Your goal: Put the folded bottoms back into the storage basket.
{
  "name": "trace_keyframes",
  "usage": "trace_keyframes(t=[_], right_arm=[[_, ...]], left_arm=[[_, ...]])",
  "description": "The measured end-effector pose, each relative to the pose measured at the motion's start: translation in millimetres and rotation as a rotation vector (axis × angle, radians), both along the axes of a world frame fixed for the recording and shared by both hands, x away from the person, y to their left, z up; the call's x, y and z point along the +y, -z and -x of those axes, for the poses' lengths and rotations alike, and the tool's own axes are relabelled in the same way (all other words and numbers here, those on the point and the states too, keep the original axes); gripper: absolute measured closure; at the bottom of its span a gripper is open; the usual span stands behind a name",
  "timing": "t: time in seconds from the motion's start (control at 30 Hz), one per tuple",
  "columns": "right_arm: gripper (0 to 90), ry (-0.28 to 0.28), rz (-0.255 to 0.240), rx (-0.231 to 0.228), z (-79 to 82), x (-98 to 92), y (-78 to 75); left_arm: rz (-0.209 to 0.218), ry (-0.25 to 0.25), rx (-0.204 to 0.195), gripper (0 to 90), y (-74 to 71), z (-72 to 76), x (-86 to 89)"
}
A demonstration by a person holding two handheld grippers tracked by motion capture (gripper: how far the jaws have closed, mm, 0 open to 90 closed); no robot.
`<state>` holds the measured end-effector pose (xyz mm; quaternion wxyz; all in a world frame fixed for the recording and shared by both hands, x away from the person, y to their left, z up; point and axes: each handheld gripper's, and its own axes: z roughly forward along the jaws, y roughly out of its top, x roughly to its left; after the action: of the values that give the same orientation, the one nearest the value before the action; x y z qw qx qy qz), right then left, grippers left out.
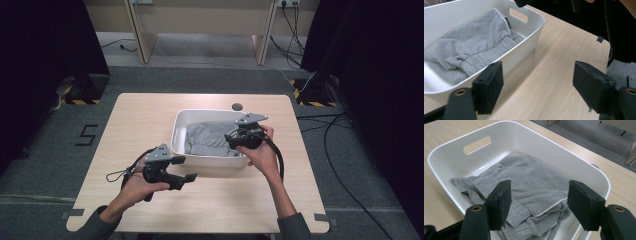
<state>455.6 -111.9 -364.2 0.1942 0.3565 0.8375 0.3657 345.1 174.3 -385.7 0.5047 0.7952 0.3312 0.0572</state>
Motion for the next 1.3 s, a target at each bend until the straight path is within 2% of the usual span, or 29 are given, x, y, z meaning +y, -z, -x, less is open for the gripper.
trace_keyframes(t=[0.03,0.13,0.2,0.4,0.53,0.73,0.93,1.07,1.17,1.3], right_arm=[[36.8,-0.004,0.006,-0.007,1.9,0.0,0.8],[36.8,-0.005,0.018,-0.017,5.6,-0.4,1.9],[36.8,-0.014,0.006,-0.020,10.4,-1.1,3.7],[36.8,-0.022,-0.012,-0.029,20.0,-4.0,7.4],[36.8,-0.026,-0.032,-0.030,27.4,-6.1,7.8],[36.8,-0.037,-0.046,-0.040,35.8,-9.1,10.6],[36.8,-0.042,-0.062,-0.043,44.1,-13.3,14.0],[36.7,-0.040,-0.069,-0.041,48.8,-17.1,18.2],[36.6,-0.042,-0.080,-0.044,51.7,-18.7,20.3],[37.0,-0.035,-0.150,-0.056,63.6,-24.3,25.7]], left_arm=[[0.013,-0.004,0.002,24.2,1.1,0.6,0.7],[0.007,0.002,0.012,24.1,5.1,1.9,1.0],[0.013,-0.008,0.008,24.2,7.6,2.9,1.8],[-0.009,0.005,0.036,24.1,18.7,5.5,2.0],[-0.010,0.014,0.029,21.8,21.2,9.3,3.0],[-0.006,0.019,0.043,17.0,28.2,12.1,6.4],[-0.023,0.043,0.040,16.4,36.5,15.3,9.9],[-0.025,0.037,0.054,16.4,43.4,14.7,12.9],[-0.031,0.037,0.060,16.4,46.5,14.6,14.4],[-0.039,0.029,0.072,16.4,54.3,14.0,17.8]])
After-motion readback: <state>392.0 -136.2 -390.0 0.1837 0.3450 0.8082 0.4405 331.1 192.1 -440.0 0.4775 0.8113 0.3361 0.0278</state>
